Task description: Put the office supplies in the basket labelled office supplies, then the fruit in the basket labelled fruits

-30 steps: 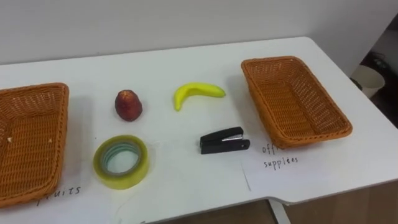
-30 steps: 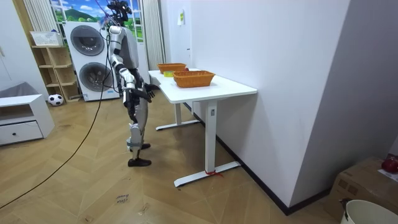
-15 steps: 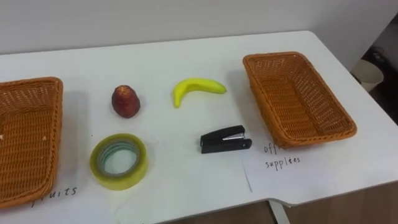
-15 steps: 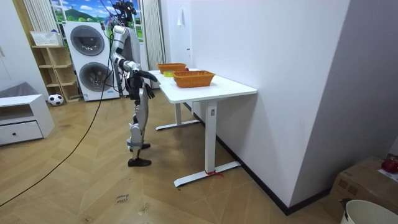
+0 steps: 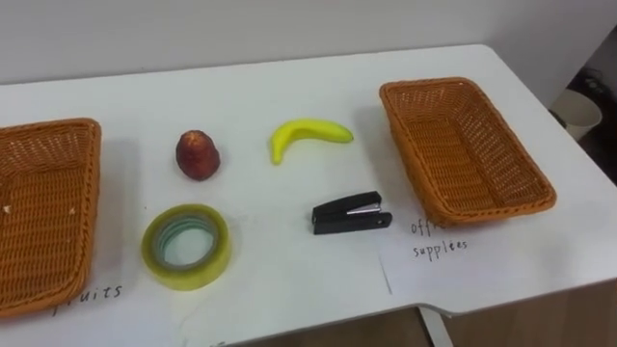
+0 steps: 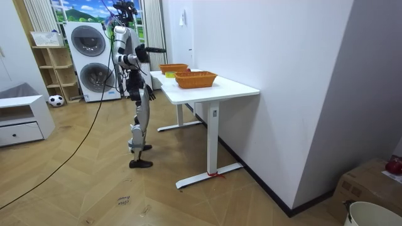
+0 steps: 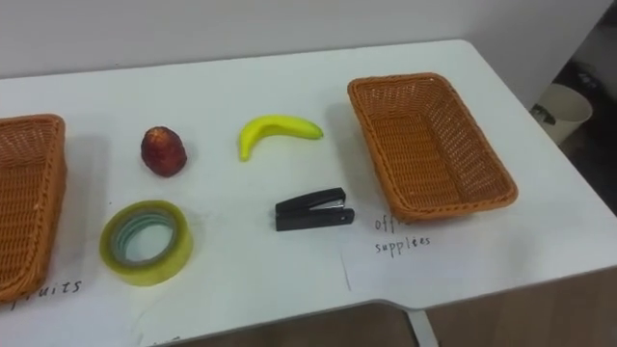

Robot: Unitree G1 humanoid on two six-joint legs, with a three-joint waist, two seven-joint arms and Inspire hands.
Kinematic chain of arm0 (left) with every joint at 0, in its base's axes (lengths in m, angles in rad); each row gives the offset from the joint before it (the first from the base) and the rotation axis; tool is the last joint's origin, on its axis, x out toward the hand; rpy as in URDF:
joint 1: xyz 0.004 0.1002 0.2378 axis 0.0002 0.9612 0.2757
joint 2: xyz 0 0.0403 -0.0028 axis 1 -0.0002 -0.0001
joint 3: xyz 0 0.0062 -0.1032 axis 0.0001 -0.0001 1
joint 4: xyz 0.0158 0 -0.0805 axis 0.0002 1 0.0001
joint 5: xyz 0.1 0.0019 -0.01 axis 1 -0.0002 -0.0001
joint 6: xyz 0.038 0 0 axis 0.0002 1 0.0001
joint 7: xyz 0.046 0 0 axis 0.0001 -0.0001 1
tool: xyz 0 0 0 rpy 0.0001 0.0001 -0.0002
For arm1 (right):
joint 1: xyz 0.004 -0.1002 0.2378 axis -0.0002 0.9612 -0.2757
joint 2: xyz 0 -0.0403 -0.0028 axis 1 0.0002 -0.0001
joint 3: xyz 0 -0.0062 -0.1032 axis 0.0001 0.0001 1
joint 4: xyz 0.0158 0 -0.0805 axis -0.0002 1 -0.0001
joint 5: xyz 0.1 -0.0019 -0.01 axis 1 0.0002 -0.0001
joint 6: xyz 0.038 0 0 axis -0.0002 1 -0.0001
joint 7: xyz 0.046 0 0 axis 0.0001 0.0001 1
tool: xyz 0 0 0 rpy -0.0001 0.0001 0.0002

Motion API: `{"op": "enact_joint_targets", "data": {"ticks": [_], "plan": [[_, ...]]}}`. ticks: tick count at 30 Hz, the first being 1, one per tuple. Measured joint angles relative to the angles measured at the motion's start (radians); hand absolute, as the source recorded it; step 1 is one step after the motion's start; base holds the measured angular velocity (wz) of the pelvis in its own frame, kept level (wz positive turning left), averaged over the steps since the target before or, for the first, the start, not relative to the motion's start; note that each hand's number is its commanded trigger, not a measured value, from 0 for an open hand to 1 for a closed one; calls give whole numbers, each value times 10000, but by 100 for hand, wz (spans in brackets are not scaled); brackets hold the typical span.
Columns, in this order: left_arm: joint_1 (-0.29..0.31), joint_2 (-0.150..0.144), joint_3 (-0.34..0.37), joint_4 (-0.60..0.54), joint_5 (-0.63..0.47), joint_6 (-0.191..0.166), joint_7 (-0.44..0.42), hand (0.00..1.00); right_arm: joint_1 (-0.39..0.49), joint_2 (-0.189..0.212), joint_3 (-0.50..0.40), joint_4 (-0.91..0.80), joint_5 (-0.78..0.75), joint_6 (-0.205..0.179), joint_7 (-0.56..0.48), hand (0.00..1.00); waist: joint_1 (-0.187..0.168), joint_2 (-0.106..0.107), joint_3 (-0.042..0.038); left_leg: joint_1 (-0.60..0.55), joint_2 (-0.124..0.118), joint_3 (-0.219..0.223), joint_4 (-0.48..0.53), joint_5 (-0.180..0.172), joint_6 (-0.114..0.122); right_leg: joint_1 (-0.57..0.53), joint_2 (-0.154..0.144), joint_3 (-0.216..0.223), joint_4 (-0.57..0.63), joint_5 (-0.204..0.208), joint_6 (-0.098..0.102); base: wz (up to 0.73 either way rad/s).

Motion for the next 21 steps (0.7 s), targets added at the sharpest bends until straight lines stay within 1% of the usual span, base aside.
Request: {"op": "enact_joint_targets", "data": {"ticks": [1,3,4,6,8,9,12,14,16,18,21], "plan": [[-40,3,0,1,0,-4,4,0,-17,-90,65,-267,-49,-61,63,0,17,-45,-3,-17,1,2,-1,0,0,-27,2,1,3,2,-2,-3],[-31,13,5,13,33,-19,3,0,-84,-342,149,-649,-31,-64,368,0,82,-72,-32,-40,5,10,2,0,0,-49,3,-18,4,5,-7,0],[-34,17,6,-1,80,-22,1,0,-85,-393,161,-723,-32,-65,440,0,123,-83,-40,-39,8,15,2,0,0,-52,5,-28,3,5,-8,0],[-52,25,8,-14,258,-22,-4,0,-110,-436,172,-978,-33,-64,658,0,233,-146,-54,-42,15,14,1,-1,-1,-58,10,-63,2,5,-8,0],[-48,25,23,-4,312,-22,-8,0,-370,-451,181,-1132,-24,-65,915,0,402,-189,-71,-20,12,44,-1,-1,-1,-59,11,-42,2,6,-8,-2],[-49,26,44,-4,365,-22,-9,0,-441,-456,181,-1187,-26,-65,962,0,431,-193,-72,-10,12,54,-1,-1,-1,-59,10,-43,2,6,-8,-3],[-43,83,122,28,470,-22,-8,0,-914,-484,223,-1383,-436,-65,1146,0,508,-171,-68,9,12,2,2,0,0,-10,2,-150,-2,5,-8,5],[16,87,99,40,472,-15,-10,0,-1293,-597,475,-1390,-951,-64,1345,0,515,-105,-56,12,11,-2,8,0,0,13,-6,-225,-10,5,-8,0],[33,86,40,41,467,-4,-20,0,-1454,-610,682,-1415,-1234,-64,1602,0,518,-50,-39,34,13,-12,18,0,-1,66,-8,-280,-21,5,-8,2],[34,69,-35,40,467,-4,-63,0,-1587,-613,898,-1416,-1246,-53,1801,0,526,-5,-47,41,12,-21,26,1,-1,89,-12,-301,-22,5,-8,3],[22,32,-103,39,471,-4,-119,0,-1961,-656,1299,-1421,-1479,-21,2141,0,557,26,-37,38,17,-23,27,2,-1,82,-9,-318,-21,5,-8,0]]}}
